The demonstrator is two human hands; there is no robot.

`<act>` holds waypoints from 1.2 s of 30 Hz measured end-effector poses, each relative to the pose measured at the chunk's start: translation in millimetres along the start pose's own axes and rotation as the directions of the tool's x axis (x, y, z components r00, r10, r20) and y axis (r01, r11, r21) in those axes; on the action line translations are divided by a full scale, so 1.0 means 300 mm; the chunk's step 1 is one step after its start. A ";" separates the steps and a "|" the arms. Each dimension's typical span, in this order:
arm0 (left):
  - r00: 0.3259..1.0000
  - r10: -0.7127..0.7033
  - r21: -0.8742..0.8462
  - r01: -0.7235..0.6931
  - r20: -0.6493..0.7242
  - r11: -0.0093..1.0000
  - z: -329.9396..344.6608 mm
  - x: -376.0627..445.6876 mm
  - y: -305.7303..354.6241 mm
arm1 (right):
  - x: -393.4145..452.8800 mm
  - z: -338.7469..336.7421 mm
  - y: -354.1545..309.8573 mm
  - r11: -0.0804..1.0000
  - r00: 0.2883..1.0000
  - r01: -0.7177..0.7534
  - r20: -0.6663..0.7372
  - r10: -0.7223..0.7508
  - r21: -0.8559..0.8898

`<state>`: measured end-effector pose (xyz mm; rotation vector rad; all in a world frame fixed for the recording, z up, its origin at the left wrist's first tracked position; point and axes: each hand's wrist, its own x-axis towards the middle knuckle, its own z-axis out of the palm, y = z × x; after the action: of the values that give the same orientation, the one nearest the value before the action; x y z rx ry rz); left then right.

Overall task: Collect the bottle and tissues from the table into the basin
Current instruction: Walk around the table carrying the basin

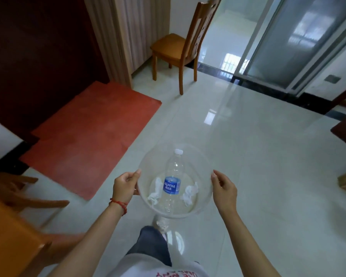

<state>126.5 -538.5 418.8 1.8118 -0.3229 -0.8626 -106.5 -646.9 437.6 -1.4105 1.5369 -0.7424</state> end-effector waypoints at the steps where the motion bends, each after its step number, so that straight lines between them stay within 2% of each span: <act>1: 1.000 -0.005 -0.001 0.005 -0.019 1.000 0.004 0.053 0.027 | 0.054 0.030 -0.033 1.000 1.000 0.007 0.010 -0.007 -0.007; 6: 0.997 0.016 0.002 -0.016 -0.076 1.000 -0.009 0.286 0.167 | 0.301 0.188 -0.211 0.998 0.996 0.055 0.074 -0.052 -0.030; 12: 0.972 -0.022 -0.024 0.017 -0.233 1.000 -0.088 0.506 0.255 | 0.529 0.407 -0.397 0.986 0.969 0.144 0.212 -0.125 -0.079; 16: 0.933 -0.034 -0.073 0.008 -0.358 0.997 -0.123 0.623 0.305 | 0.681 0.580 -0.506 0.970 0.926 0.216 0.338 -0.167 -0.111; 21: 0.851 -0.098 -0.174 0.008 -0.515 0.985 -0.184 0.766 0.355 | 0.859 0.817 -0.660 0.935 0.814 0.339 0.530 -0.237 -0.102; 24: 0.777 -0.143 -0.206 0.018 -0.613 0.978 -0.231 0.830 0.397 | 0.937 0.963 -0.767 0.913 0.737 0.398 0.623 -0.261 -0.088; 29: 0.677 -0.231 -0.310 0.004 -0.699 0.951 -0.323 0.910 0.438 | 0.989 1.192 -0.921 0.868 0.593 0.495 0.740 -0.319 -0.023; 36: 0.567 -0.288 -0.334 0.025 -0.772 0.942 -0.554 1.079 0.456 | 0.994 1.575 -1.057 0.844 0.504 0.537 0.800 -0.327 0.007</act>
<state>492.7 -667.3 441.2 1.7696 0.5626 -0.0830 471.4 -927.1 455.2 -1.9992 0.5642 -0.1184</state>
